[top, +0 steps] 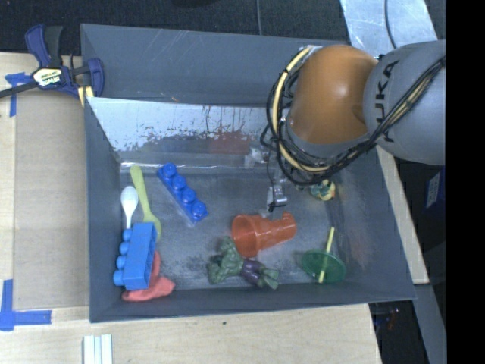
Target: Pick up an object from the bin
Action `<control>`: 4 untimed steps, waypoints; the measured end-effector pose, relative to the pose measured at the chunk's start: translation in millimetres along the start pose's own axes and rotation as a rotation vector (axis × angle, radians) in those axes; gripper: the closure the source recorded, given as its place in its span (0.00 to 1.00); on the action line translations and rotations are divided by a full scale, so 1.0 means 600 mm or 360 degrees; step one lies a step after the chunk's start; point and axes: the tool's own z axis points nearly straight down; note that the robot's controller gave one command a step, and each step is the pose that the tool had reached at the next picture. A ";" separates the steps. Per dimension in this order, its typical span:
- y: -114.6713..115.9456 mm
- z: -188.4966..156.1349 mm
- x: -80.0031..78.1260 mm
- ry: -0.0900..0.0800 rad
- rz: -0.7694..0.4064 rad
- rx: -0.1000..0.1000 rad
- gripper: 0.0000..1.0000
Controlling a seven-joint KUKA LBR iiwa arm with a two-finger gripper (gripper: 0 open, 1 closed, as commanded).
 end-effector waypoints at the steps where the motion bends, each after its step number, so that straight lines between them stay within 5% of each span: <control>1: -0.028 0.001 0.048 -0.0004 -0.0016 -0.0002 0.00; 3: -0.035 0.134 0.095 -0.0008 -0.0397 0.0007 0.00; 4: 0.019 0.139 0.108 -0.0027 -0.0784 0.0011 1.00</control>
Offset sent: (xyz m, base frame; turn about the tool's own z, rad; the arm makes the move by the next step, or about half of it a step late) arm -0.0475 -0.0185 -0.0395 -0.1165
